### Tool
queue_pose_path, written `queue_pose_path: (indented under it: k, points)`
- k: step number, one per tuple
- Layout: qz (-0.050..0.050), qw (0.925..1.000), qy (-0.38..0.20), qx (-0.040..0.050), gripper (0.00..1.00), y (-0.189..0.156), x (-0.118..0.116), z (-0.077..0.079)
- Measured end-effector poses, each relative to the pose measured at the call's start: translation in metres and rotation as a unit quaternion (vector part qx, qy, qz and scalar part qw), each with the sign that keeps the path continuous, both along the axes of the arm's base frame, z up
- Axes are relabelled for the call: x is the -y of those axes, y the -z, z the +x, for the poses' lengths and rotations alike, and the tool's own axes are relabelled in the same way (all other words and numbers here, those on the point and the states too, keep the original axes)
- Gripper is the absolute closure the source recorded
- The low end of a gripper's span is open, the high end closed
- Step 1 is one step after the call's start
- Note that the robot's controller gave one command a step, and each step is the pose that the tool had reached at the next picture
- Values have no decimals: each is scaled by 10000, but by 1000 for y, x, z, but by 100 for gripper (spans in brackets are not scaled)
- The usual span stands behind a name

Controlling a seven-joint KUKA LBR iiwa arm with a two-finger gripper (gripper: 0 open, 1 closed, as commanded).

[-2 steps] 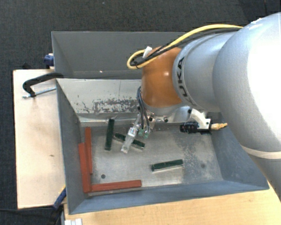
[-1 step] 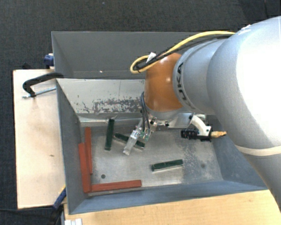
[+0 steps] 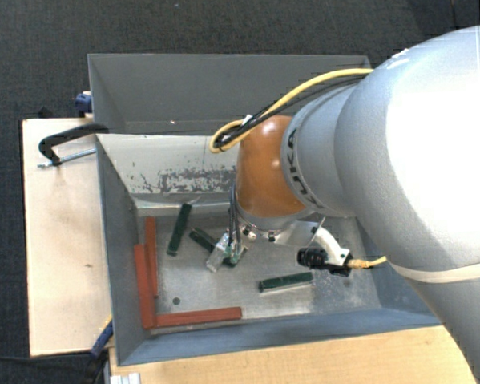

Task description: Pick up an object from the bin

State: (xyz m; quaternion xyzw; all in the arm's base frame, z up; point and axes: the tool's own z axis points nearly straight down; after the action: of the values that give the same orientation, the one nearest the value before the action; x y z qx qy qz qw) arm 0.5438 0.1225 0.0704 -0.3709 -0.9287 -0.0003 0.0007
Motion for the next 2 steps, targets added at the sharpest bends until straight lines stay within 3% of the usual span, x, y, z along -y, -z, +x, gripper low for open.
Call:
queue_pose_path:
  k: [1,2]
  points:
    - [0,10000,1,0,100,0,0,0]
    - [-7,10000,58,-14,100,-48,6,19]
